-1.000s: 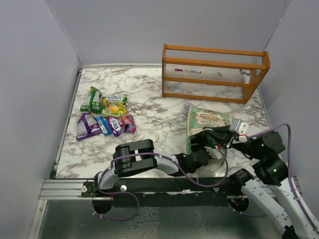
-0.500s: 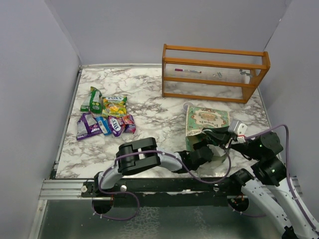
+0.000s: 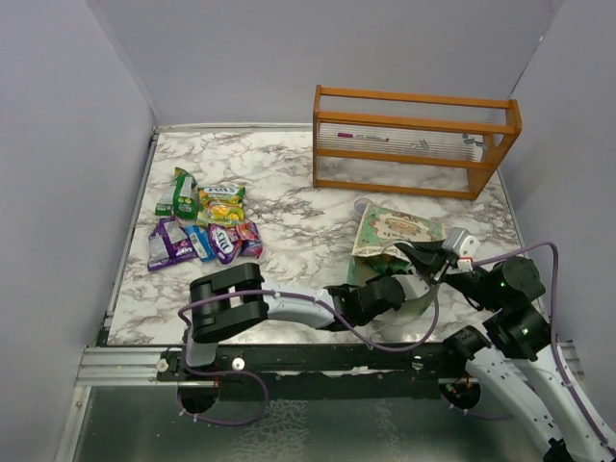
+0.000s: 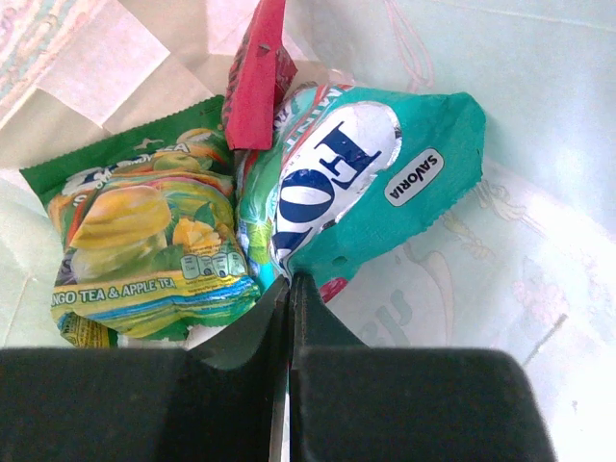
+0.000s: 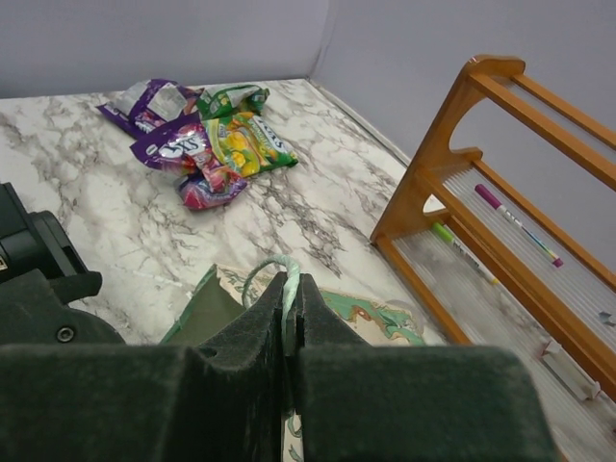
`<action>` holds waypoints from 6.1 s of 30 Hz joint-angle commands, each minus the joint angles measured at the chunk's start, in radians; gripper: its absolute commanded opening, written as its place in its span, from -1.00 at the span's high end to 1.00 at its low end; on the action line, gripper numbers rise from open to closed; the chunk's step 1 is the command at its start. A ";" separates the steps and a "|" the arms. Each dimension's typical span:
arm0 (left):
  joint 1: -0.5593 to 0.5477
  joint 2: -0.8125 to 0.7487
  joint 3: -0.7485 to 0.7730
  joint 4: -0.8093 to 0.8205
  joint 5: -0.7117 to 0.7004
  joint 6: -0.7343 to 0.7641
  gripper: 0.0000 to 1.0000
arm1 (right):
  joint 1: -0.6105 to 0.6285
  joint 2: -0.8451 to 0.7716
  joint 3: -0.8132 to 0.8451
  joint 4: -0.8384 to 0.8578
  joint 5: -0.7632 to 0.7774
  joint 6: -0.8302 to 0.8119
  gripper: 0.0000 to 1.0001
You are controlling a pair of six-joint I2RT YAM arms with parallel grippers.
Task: Take the snacks out of the paper bag
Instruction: Take out the snack from the paper bag, then place the snack at the center of the board, then take out the snack from the paper bag.
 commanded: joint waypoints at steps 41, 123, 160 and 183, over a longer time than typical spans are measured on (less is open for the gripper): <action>-0.152 -0.494 -0.137 -0.225 0.002 -0.170 1.00 | 0.001 -0.035 -0.028 0.031 0.140 -0.010 0.96; 0.355 -0.647 -0.258 -1.241 -0.117 -0.959 0.30 | 0.001 -0.049 -0.049 0.049 0.115 -0.009 0.96; -0.128 -0.790 -0.315 -0.247 0.178 -0.673 -0.54 | 0.001 -0.041 -0.053 0.054 0.109 -0.009 0.96; -0.147 -0.207 -0.184 0.004 -0.259 -0.184 0.29 | 0.001 -0.048 -0.051 0.054 0.095 -0.009 0.96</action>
